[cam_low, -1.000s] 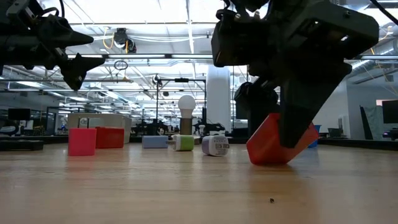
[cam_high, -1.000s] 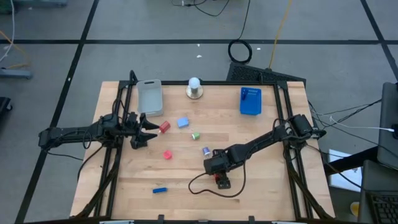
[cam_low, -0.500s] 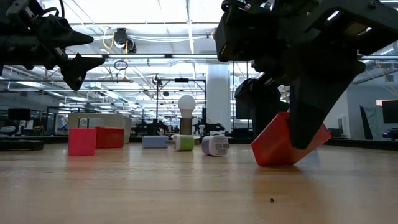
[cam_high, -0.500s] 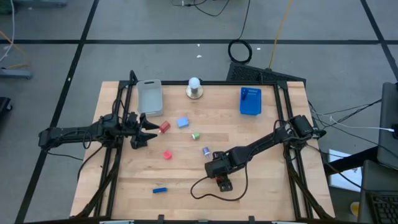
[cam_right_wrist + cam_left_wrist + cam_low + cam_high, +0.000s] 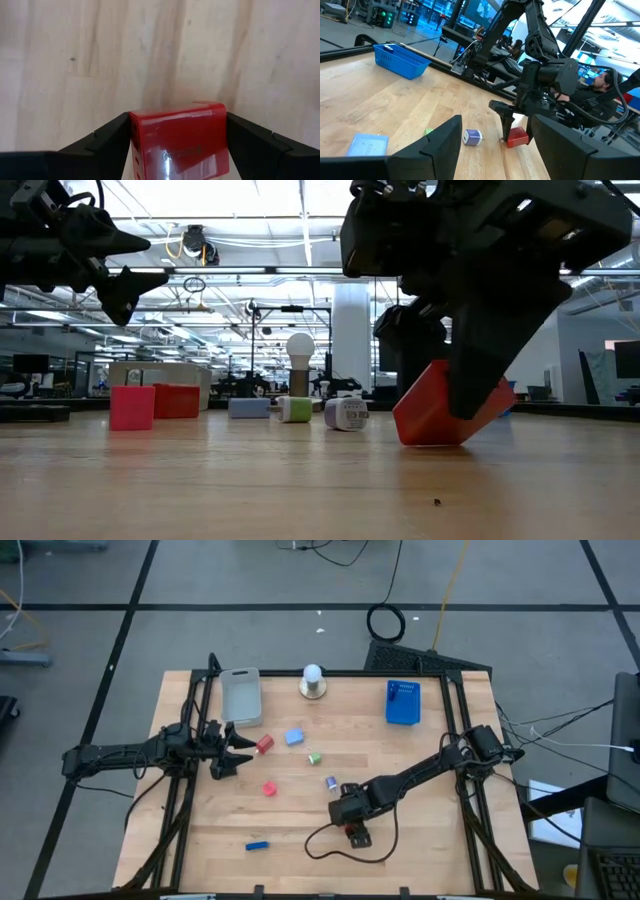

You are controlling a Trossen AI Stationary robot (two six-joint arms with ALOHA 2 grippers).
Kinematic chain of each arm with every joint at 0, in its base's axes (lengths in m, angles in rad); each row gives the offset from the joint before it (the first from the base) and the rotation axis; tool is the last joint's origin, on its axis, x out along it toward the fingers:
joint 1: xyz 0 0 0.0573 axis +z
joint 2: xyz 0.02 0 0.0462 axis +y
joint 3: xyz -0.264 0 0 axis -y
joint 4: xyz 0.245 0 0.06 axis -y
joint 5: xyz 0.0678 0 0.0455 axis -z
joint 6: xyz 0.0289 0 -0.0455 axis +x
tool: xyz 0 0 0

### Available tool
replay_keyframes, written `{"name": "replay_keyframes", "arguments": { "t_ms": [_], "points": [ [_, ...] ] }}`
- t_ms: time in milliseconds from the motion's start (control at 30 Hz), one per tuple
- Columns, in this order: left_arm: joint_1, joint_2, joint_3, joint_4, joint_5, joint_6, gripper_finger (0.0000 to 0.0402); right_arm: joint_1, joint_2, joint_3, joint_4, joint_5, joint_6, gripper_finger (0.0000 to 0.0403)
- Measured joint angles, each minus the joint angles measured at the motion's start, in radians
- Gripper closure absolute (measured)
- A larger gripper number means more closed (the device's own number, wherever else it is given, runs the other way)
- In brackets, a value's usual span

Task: Pick & Place Office items
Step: Put the bottom red charger adapter into the gray bin

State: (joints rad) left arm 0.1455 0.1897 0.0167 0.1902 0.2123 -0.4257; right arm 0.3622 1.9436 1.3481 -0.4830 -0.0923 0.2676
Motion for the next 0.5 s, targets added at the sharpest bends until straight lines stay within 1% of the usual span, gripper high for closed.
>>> {"name": "replay_keyframes", "arguments": {
  "t_ms": [67,267,400,500],
  "points": [
    [0.000,0.000,0.000,0.000,0.000,0.001,0.0158,0.000,-0.001,0.000,0.000,0.019,0.002,0.0128],
    [0.000,0.000,0.000,-0.003,0.000,0.001,0.0158,0.000,-0.002,-0.001,0.009,0.020,0.006,0.0128],
    [0.000,0.000,0.000,-0.006,0.000,0.002,0.0158,0.000,-0.003,-0.001,0.021,0.044,0.012,0.0128],
    [0.000,0.000,0.000,-0.006,0.000,0.002,0.0158,0.000,-0.031,-0.001,0.024,0.055,0.013,0.0128]
  ]
}}
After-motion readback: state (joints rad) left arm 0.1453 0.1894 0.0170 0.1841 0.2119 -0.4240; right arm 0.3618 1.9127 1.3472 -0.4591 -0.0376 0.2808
